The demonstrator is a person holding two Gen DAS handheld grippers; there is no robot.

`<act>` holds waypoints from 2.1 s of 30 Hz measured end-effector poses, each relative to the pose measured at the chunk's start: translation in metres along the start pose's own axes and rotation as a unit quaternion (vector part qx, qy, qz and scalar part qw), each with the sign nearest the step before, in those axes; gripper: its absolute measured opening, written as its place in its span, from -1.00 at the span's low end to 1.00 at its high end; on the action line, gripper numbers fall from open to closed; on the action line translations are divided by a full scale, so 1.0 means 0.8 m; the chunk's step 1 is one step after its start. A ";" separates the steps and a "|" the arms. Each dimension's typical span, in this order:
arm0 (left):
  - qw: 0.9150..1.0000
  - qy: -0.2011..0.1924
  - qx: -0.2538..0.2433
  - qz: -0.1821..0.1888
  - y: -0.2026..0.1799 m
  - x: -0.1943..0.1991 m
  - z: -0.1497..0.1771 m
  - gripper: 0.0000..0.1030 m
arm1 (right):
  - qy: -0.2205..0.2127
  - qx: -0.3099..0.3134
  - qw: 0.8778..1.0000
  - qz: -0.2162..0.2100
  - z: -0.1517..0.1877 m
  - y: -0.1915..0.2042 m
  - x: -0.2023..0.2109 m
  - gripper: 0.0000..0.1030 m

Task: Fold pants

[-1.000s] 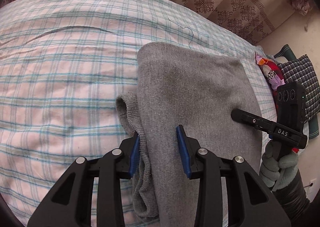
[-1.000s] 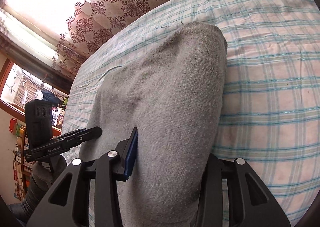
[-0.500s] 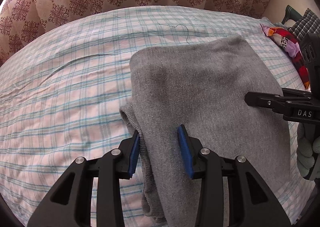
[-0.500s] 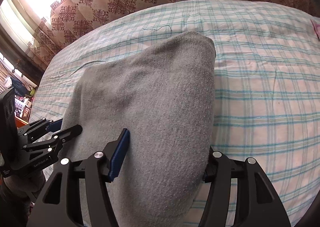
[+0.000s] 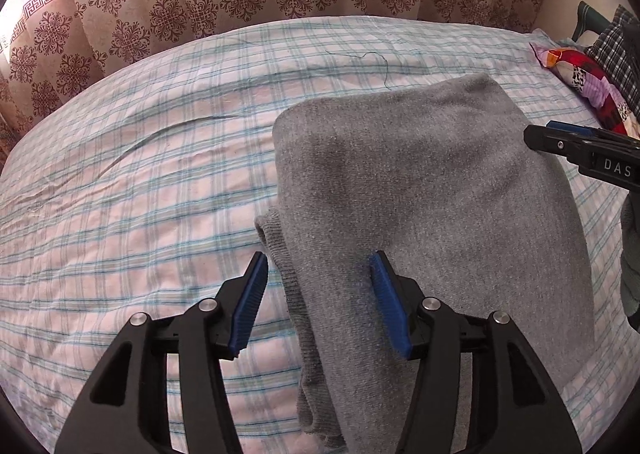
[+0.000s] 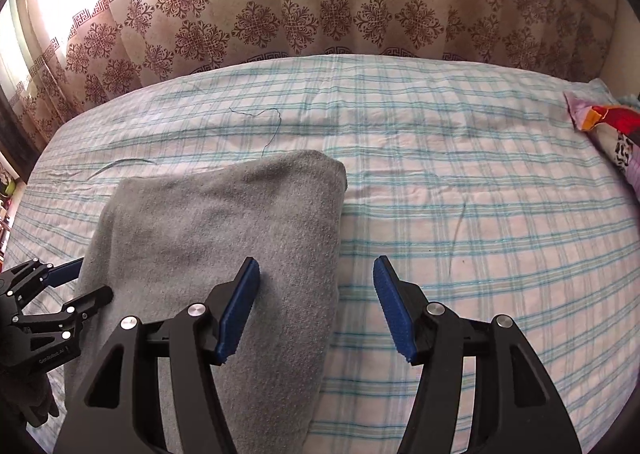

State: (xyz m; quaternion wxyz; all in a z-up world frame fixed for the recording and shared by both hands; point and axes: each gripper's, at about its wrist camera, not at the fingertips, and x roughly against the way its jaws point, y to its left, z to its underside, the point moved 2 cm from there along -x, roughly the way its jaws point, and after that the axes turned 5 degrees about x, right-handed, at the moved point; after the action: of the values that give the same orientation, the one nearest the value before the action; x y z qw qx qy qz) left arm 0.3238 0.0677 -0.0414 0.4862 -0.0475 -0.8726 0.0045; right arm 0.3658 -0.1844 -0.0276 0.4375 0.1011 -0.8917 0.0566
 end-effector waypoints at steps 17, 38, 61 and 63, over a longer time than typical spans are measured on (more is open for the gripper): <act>1.000 -0.004 0.011 0.011 0.012 -0.001 0.004 0.26 | 0.043 -0.129 0.972 -0.191 -0.047 -0.024 -0.086 -0.47; 0.997 0.011 0.063 0.034 0.029 0.063 0.071 0.65 | -0.024 -0.016 0.999 -0.036 0.008 -0.025 0.031 0.10; 0.997 -0.004 0.066 -0.049 0.008 0.067 0.129 0.68 | 0.026 -0.036 0.999 -0.022 0.216 0.032 0.067 0.14; 0.996 -0.012 0.058 -0.061 -0.001 0.081 0.135 0.68 | 0.015 -0.049 0.998 -0.026 0.217 0.030 0.084 0.14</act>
State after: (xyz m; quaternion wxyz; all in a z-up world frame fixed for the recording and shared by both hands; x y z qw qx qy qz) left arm 0.1984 0.0763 -0.0436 0.4772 0.0345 -0.8777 0.0264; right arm 0.1869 -0.2027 -0.0804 0.4568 0.1021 -0.8837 0.0032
